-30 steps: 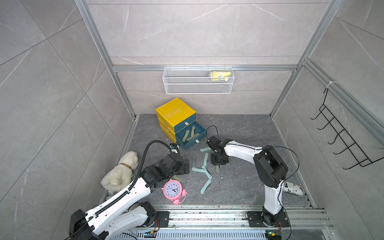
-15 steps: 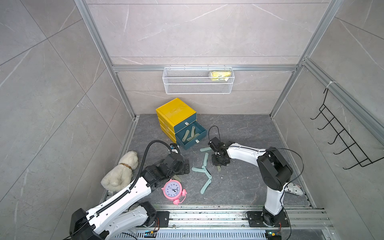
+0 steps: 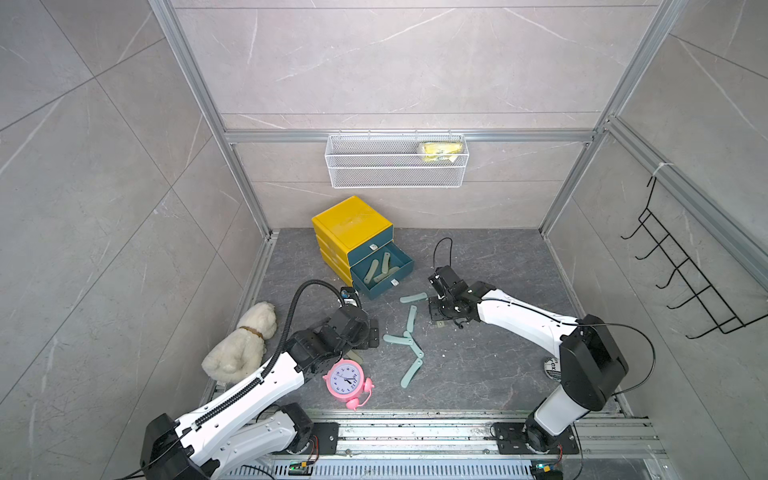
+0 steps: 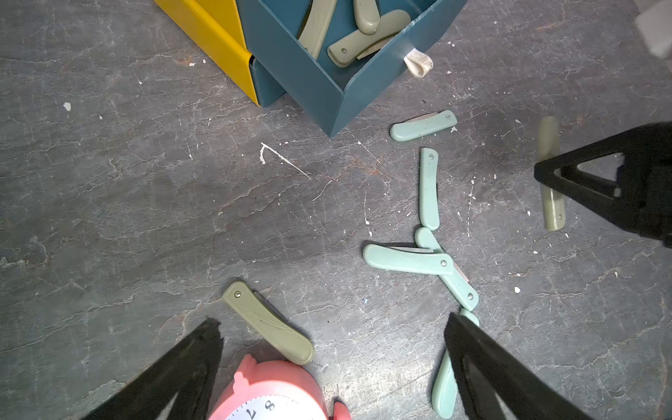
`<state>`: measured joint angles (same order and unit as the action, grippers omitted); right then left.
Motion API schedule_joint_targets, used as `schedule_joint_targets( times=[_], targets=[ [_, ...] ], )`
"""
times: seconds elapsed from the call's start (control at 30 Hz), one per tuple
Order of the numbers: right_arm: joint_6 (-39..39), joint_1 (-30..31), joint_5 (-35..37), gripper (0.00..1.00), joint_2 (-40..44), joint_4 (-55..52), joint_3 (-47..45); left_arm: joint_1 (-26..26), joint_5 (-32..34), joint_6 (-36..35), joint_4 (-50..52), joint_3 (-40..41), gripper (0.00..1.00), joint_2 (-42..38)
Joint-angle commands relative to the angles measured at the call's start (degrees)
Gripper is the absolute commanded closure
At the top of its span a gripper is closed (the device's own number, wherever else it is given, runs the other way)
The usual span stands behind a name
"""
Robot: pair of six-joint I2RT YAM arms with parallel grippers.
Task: Place the fruit knives into the drawer by color
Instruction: Pick up the fruit knife from the center of the board, then place the fruit knife in the drawer.
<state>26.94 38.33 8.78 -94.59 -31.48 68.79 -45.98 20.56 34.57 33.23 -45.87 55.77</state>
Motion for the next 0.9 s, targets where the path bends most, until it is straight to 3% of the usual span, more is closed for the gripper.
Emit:
schedule_joint_targets(
  times=[0.0,0.27,0.5,0.87],
  targets=[
    [-1.58,1.3,0.14,0.73,2.11,0.19,4.5,0.09,2.01,1.05,0.79,-0.02,0.01,-0.34],
    [-1.85,2.96,-2.43,0.73,-4.43,2.34,21.4,0.09,2.75,1.98,1.83,0.59,0.01,-1.18],
    [-1.16,3.07,-2.71,0.73,-17.47,3.0,37.99,0.01,2.12,2.61,2.82,0.47,0.01,-0.9],
    [0.62,1.93,-3.75,0.7,-28.67,3.23,47.74,0.01,1.09,3.12,3.24,0.47,0.01,-1.19]
  ],
)
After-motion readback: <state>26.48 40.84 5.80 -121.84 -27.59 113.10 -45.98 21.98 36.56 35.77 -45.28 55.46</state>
